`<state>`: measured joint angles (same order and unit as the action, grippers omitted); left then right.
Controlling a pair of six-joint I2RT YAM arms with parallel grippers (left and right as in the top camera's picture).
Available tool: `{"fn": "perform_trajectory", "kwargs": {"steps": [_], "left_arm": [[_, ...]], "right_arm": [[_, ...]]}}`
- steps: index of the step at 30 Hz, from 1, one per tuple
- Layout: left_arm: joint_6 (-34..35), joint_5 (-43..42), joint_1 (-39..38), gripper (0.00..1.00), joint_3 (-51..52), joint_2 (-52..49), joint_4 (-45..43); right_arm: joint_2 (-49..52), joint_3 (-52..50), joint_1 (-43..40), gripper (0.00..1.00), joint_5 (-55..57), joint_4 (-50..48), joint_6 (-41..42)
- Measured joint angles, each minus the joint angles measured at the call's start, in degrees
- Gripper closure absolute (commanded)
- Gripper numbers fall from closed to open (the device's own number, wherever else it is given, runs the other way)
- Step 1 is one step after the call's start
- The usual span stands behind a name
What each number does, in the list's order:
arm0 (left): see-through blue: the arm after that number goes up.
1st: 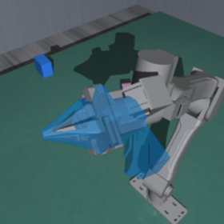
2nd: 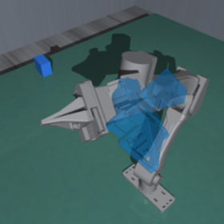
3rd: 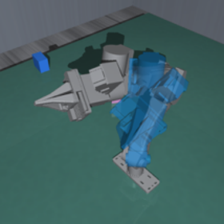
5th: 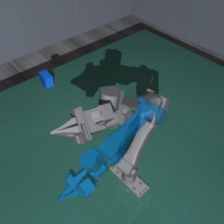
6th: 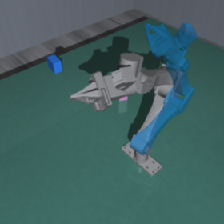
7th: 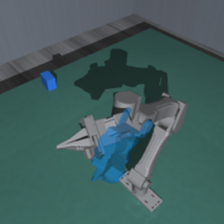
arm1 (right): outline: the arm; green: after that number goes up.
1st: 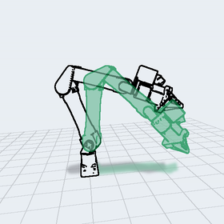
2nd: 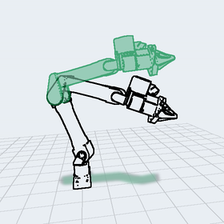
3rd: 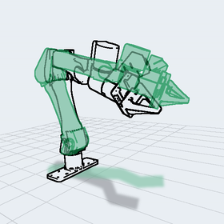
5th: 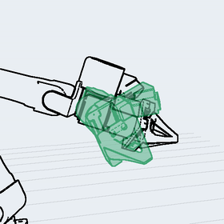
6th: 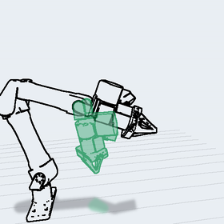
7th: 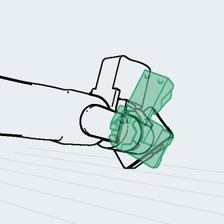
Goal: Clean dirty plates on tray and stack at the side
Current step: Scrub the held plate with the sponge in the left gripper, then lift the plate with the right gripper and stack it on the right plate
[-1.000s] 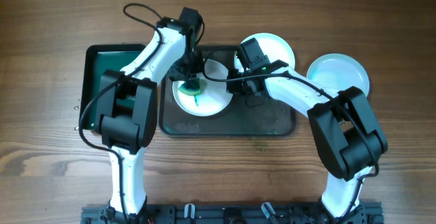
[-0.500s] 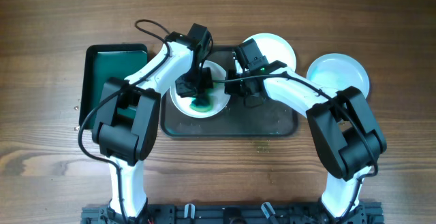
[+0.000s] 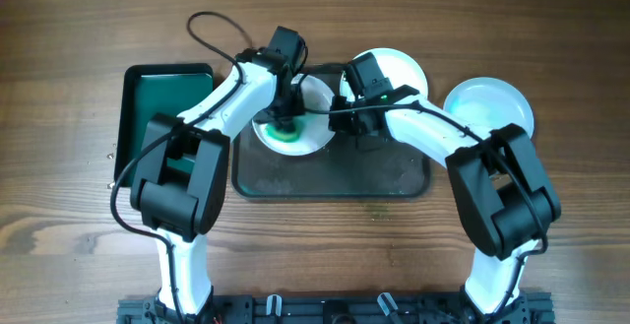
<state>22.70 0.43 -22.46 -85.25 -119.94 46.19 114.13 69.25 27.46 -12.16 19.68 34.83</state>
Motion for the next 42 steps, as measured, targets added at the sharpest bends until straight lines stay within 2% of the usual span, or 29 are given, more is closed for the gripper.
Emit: {"fn": "perform_trajectory", "kwargs": {"steps": [1,5,7,12,15,17,21,25,28,29,34,37,42], "left_arm": [[-7.3,-8.1,0.0,0.96,0.0,0.0,-2.3],[-18.8,-24.8,-1.6,0.96,0.2,-0.1,-3.2],[-15.6,-20.6,-1.3,0.96,0.3,-0.1,-4.3],[0.1,3.0,-1.0,0.96,-0.1,0.0,-1.2],[4.6,10.1,-1.0,0.96,-0.2,0.0,1.7],[6.2,9.7,-0.9,0.96,-0.5,0.0,4.7],[5.9,-1.5,3.4,0.96,-0.5,2.5,9.2],[4.6,-5.0,11.6,0.96,-2.4,12.0,12.6],[4.2,-5.0,18.9,0.96,-3.9,19.2,13.0],[3.9,-5.0,20.9,0.96,-4.0,19.7,13.4],[0.7,-4.9,25.6,0.96,-4.0,19.6,14.1],[0.1,-4.9,25.5,0.96,-4.0,19.6,14.1],[0.0,-4.9,25.5,0.96,-4.0,19.6,14.3]], "right_arm": [[0.0,0.0,-0.2,0.96,0.0,0.0,0.0],[0.0,0.0,0.0,0.96,0.0,0.2,0.0],[0.0,0.0,0.0,0.96,0.0,0.2,0.0],[0.0,0.0,0.6,0.96,-0.5,0.0,0.0],[0.0,0.0,0.6,0.96,-0.7,0.0,0.0],[0.0,0.0,0.6,0.96,-1.3,0.2,0.0],[0.0,0.0,0.6,0.96,-2.0,0.7,-0.3],[0.0,0.0,0.6,0.96,-3.0,1.4,-0.7],[-0.3,1.5,0.6,0.96,-2.2,6.9,-3.1],[-1.2,2.6,1.1,0.96,1.1,11.4,-5.2],[-8.5,7.2,6.8,0.96,21.6,19.3,-12.2],[-11.2,7.3,11.7,0.96,35.4,20.9,-14.2],[-13.5,7.3,22.2,0.96,65.4,19.0,-21.3]]}}
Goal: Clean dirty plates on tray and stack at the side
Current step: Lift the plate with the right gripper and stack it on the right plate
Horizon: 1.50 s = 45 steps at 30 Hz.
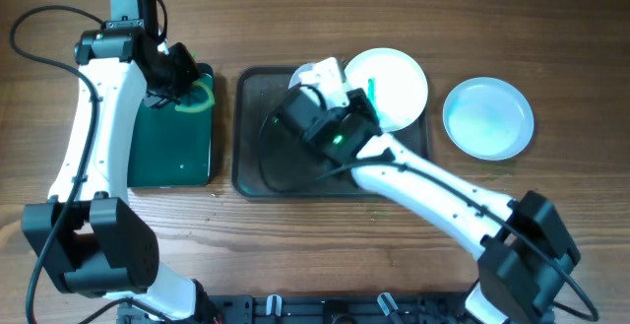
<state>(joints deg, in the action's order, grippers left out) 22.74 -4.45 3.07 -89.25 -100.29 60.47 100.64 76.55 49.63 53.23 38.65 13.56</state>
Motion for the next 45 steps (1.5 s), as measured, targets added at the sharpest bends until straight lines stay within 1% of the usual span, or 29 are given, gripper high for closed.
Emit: {"fn": "perform_trajectory", "kwargs": {"steps": [1,2,3,5,6,8,10,12,17,19,20,21,22,23,25,26,29,31,32,35,37,39,41,43,44,45], "left_arm": [[0.0,0.0,0.0,0.96,0.0,0.0,0.0],[0.0,0.0,0.0,0.96,0.0,0.0,0.0],[0.0,0.0,0.0,0.96,0.0,0.0,0.0],[0.0,0.0,0.0,0.96,0.0,0.0,0.3],[0.0,0.0,0.0,0.96,0.0,0.0,0.4],[0.0,0.0,0.0,0.96,0.0,0.0,0.5],[-0.1,0.0,0.0,0.96,0.0,0.0,0.6],[-0.2,0.0,0.0,0.96,0.0,0.0,0.6],[-0.2,0.0,0.0,0.96,0.0,0.0,1.1],[-0.2,0.0,0.0,0.96,0.0,0.0,1.3],[-0.2,0.0,0.0,0.96,0.0,0.0,1.4],[-0.2,0.0,0.0,0.96,0.0,0.0,1.7],[-0.2,0.0,0.0,0.96,0.0,0.0,2.0],[-0.2,0.0,0.0,0.96,0.0,0.0,2.4],[-0.2,0.0,0.0,0.96,0.0,0.0,3.1],[-0.2,0.0,0.0,0.96,0.0,0.0,3.2],[-0.2,0.0,0.0,0.96,0.0,0.0,3.5],[-0.2,0.0,-0.3,0.96,0.0,0.0,3.4],[-0.2,0.0,-0.7,0.96,0.0,0.0,3.4],[-0.2,0.0,-2.4,0.96,0.0,0.0,2.6],[-0.2,0.0,-3.5,0.96,0.0,0.0,2.3],[-0.2,0.0,-4.2,0.96,0.0,0.0,2.2],[-0.2,0.0,-4.6,0.96,0.0,0.0,2.1],[-0.2,0.0,-4.9,0.96,0.0,0.0,1.9],[-0.2,0.0,-4.9,0.96,0.0,0.0,1.8],[-0.2,0.0,-5.0,0.96,0.0,0.0,1.6]], "right_arm": [[0.0,0.0,2.2,0.96,6.6,-2.2,-2.7],[0.0,0.0,3.2,0.96,9.9,-3.4,-4.1],[-0.1,0.0,4.9,0.96,14.9,-6.6,-6.9],[-0.1,0.0,7.1,0.96,21.2,-13.9,-12.6],[-0.2,0.1,8.3,0.96,24.5,-18.4,-17.4],[-0.3,0.1,9.2,0.96,28.7,-27.8,-25.6],[-0.4,0.1,9.2,0.96,30.5,-32.9,-31.6],[-0.4,0.1,9.2,0.96,31.4,-35.1,-34.8],[-0.4,0.1,9.2,0.96,30.8,-35.3,-36.4],[-0.4,0.3,9.2,0.96,26.9,-31.2,-34.5],[-0.6,0.5,9.2,0.96,23.1,-26.0,-31.7],[-0.6,0.8,8.8,0.96,17.2,-18.2,-26.8],[-0.6,0.8,8.4,0.96,13.7,-16.0,-24.1],[-0.8,0.8,7.1,0.96,7.0,-12.3,-18.9],[-1.4,0.8,2.9,0.96,-4.5,-9.2,-11.6],[-2.9,0.6,-0.5,0.96,-13.0,-7.2,-8.8],[-9.0,0.6,-15.6,0.96,-34.5,-4.2,-4.1],[-11.3,0.8,-27.0,0.96,-45.9,0.7,-0.6],[-11.3,0.8,-32.6,0.96,-48.9,2.1,0.9],[-11.3,-0.3,-45.4,0.96,-53.7,6.0,3.9],[-11.3,-2.4,-53.2,0.96,-55.3,6.2,4.9],[-11.3,-6.8,-61.9,0.95,-55.1,5.0,5.5],[-11.3,-10.1,-66.1,0.96,-54.2,3.0,5.9],[-11.3,-14.1,-68.6,0.96,-51.0,1.0,7.0],[-11.3,-16.2,-69.3,0.89,-49.2,-0.9,7.5],[-11.3,-18.5,-69.5,0.71,-47.8,-3.1,7.8]]}}
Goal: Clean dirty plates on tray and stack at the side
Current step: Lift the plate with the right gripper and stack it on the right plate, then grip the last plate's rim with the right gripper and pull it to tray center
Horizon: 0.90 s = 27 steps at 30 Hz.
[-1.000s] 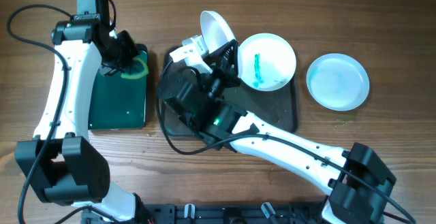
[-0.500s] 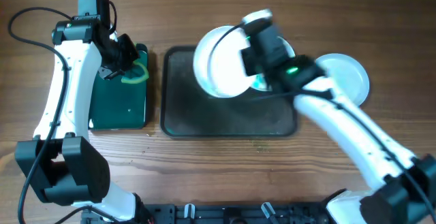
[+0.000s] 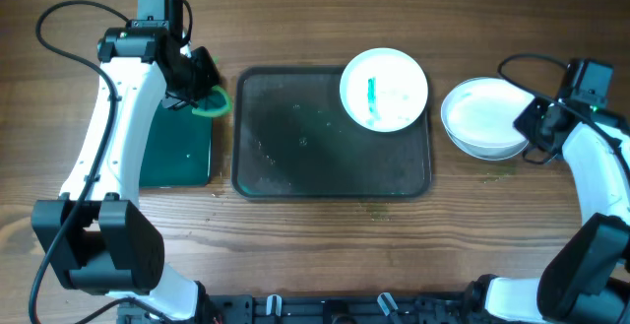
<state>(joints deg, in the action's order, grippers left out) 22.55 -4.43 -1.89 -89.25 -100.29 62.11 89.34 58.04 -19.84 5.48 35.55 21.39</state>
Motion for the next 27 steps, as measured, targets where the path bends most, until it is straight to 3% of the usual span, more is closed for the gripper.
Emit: {"fn": "perform_trajectory", "kwargs": {"steps": [1,3,6,10,13,17,19,23,24,27], "left_arm": [[0.0,0.0,0.0,0.96,0.0,0.0,0.0],[0.0,0.0,0.0,0.96,0.0,0.0,0.0],[0.0,0.0,0.0,0.96,0.0,0.0,0.0],[0.0,0.0,0.0,0.96,0.0,0.0,0.0],[0.0,0.0,0.0,0.96,0.0,0.0,0.0],[0.0,0.0,0.0,0.96,0.0,0.0,-0.2],[0.0,0.0,0.0,0.96,0.0,0.0,-0.4],[0.0,0.0,0.0,0.96,0.0,0.0,-0.4],[0.0,0.0,0.0,0.96,0.0,0.0,-0.4],[0.0,0.0,0.0,0.96,0.0,0.0,-0.4]], "right_arm": [[0.0,-1.0,0.0,0.58,0.5,-1.4,0.1],[0.0,-2.6,0.0,0.43,0.8,-3.2,0.3],[0.0,-1.3,0.1,0.41,-3.5,-0.4,-1.8],[0.0,9.1,5.2,0.41,-12.1,5.5,-5.2],[1.3,14.2,14.8,0.44,-16.1,1.7,-7.1],[16.1,21.5,19.8,0.52,-17.9,2.0,-12.3],[25.1,24.4,20.0,0.64,-18.2,1.5,-16.8],[30.3,25.4,19.9,0.83,-20.8,-0.2,-22.2],[30.4,25.4,19.9,0.94,-21.2,-0.4,-22.8],[30.4,25.5,19.9,0.96,-23.2,0.5,-23.5]]}}
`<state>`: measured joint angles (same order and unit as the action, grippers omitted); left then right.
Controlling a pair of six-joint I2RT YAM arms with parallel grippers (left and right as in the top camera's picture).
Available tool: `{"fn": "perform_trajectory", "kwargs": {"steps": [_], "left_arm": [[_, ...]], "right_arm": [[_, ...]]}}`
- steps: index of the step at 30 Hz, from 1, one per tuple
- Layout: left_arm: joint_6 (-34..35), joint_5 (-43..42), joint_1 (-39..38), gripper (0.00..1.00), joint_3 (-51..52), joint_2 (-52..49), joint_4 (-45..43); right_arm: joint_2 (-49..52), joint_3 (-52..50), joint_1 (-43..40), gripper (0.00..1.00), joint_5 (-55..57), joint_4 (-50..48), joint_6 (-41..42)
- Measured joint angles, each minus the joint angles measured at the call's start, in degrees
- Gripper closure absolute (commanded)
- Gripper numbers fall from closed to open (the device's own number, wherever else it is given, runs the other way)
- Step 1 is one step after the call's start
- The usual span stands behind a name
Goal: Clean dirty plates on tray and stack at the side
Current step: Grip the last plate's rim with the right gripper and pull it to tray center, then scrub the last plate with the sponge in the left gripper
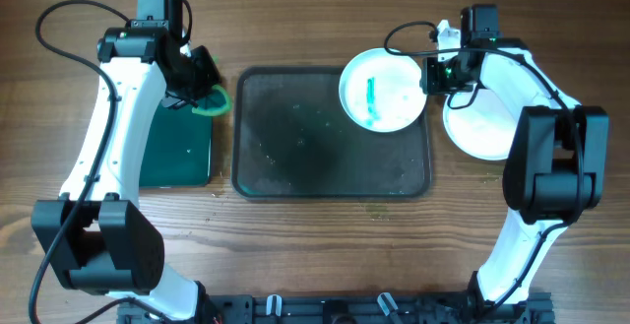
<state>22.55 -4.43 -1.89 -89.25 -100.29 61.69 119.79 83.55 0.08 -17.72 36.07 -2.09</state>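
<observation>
A white plate (382,90) with a green smear lies on the far right corner of the dark tray (295,157). My right gripper (434,74) is at that plate's right rim and looks open, its fingers level with the edge. To the right is the stack of clean white plates (474,132), partly under my right arm. My left gripper (202,90) is shut on a green sponge (212,102) and hovers over the right edge of the green tray (172,152).
Cables loop from both wrists above the table. The wooden table (315,245) lies bare in front of the trays. The bases of both arms stand at the near edge.
My right gripper has moved left, from the stack of plates to the right rim of the smeared plate. The left arm and sponge have stayed where they were.
My left gripper pressed the sponge on a plate on the dark tray while the right one was at its rim. Then the sponge was over the green tray and the right arm held that plate up. Later the plate lay on the right stack. Now my right gripper is at the smeared plate.
</observation>
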Motion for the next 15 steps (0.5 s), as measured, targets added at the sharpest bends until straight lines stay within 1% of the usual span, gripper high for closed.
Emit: {"fn": "perform_trajectory", "kwargs": {"steps": [3,6,8,10,13,15], "left_arm": [[0.0,0.0,0.0,0.96,0.0,0.0,0.0],[0.0,0.0,0.0,0.96,0.0,0.0,0.0],[0.0,0.0,0.0,0.96,0.0,0.0,0.0],[0.0,0.0,-0.1,0.96,0.0,0.0,0.0],[0.0,0.0,-1.9,0.96,0.2,0.0,-0.4],[0.1,0.0,-3.9,0.96,1.6,0.0,-2.7]], "right_arm": [[0.0,0.2,0.7,0.96,-1.1,3.2,0.0],[-0.1,0.3,3.4,0.96,-1.6,6.6,1.3],[-1.1,0.3,7.3,0.96,-1.7,8.7,5.3],[-1.9,0.3,11.5,0.96,-1.8,9.6,11.4],[-1.9,0.0,16.2,0.96,-1.8,8.3,19.1],[-1.7,-1.0,18.0,0.96,-1.8,6.2,21.8]]}}
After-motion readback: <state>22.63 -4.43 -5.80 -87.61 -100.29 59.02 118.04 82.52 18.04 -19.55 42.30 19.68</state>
